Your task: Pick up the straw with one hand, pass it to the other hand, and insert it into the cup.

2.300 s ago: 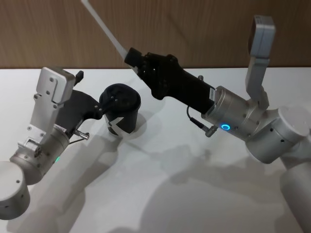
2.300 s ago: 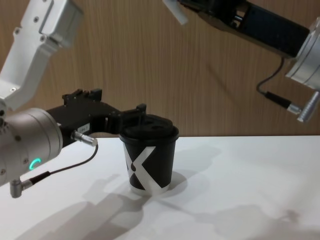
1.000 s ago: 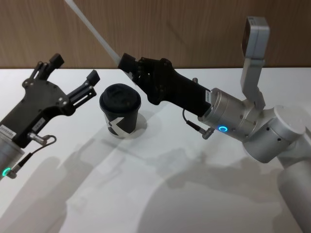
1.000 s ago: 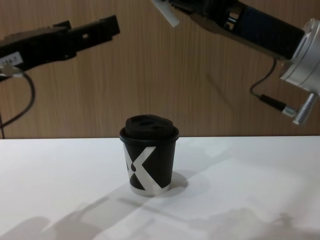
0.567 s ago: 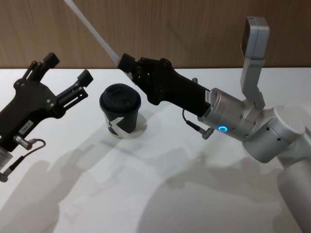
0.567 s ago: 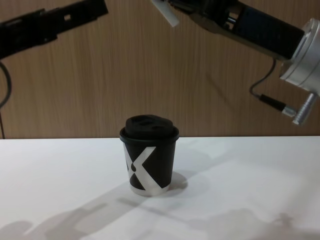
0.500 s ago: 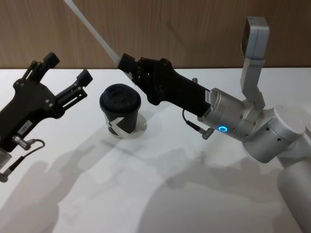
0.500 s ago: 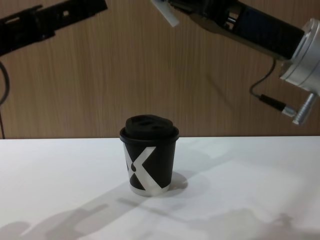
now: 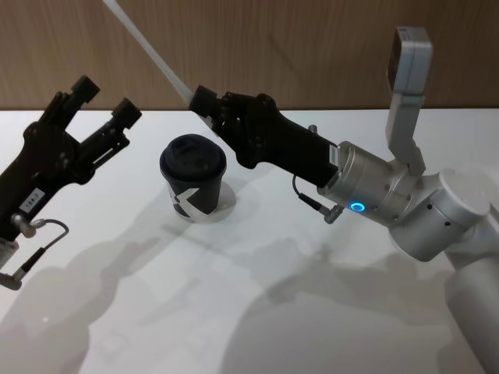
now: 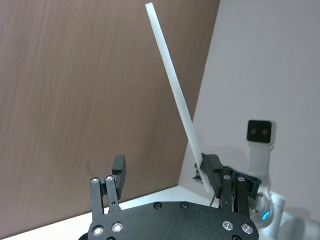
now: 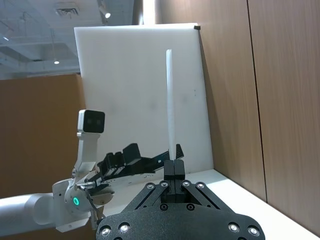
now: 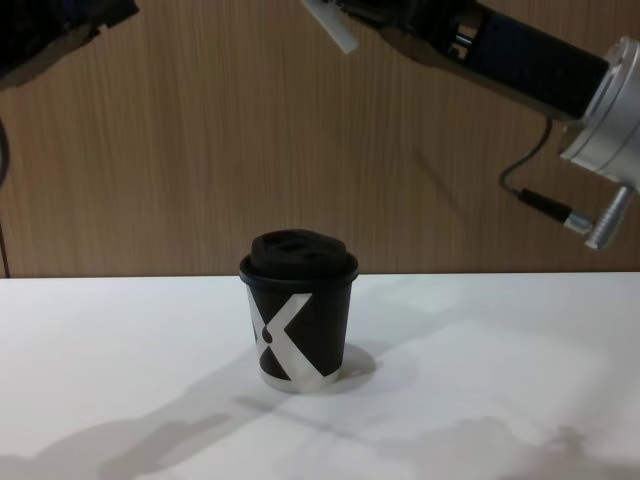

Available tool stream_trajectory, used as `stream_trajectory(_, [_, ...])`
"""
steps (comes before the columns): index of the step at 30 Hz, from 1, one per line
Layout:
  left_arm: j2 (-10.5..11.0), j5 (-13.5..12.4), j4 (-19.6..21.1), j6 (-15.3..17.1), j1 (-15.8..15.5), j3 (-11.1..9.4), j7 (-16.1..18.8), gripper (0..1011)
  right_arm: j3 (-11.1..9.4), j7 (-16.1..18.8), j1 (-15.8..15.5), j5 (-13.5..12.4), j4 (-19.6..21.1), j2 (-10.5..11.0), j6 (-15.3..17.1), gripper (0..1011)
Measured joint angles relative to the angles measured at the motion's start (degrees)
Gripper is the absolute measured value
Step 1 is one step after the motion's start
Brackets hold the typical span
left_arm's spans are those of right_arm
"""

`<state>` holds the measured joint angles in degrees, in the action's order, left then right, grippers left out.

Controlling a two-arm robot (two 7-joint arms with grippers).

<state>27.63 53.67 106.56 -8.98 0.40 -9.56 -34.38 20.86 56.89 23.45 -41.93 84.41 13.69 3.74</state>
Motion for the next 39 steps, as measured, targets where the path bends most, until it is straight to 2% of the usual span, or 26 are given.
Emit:
stream_trajectory(9, [-1.1, 5.5, -2.7, 0.1, -2.0, -0.6, -4.8, 1002, 0.0, 0.0, 0.0, 0.0, 0.0, 0.0, 0.0, 0])
stream_trajectory(18, [-1.8, 9.0, -5.1, 0.8, -4.6, -1.8, -8.4, 1003, 0.0, 0.0, 0.0, 0.0, 0.0, 0.0, 0.0, 0])
stream_trajectory(25, [-1.9, 9.6, -6.6, 1.1, -6.6, -3.0, -10.0, 1003, 0.0, 0.0, 0.0, 0.0, 0.0, 0.0, 0.0, 0])
stream_trajectory(39, [-2.6, 9.0, -9.7, 1.0, -11.2, -5.8, -11.8, 1003, 0.0, 0.0, 0.0, 0.0, 0.0, 0.0, 0.0, 0])
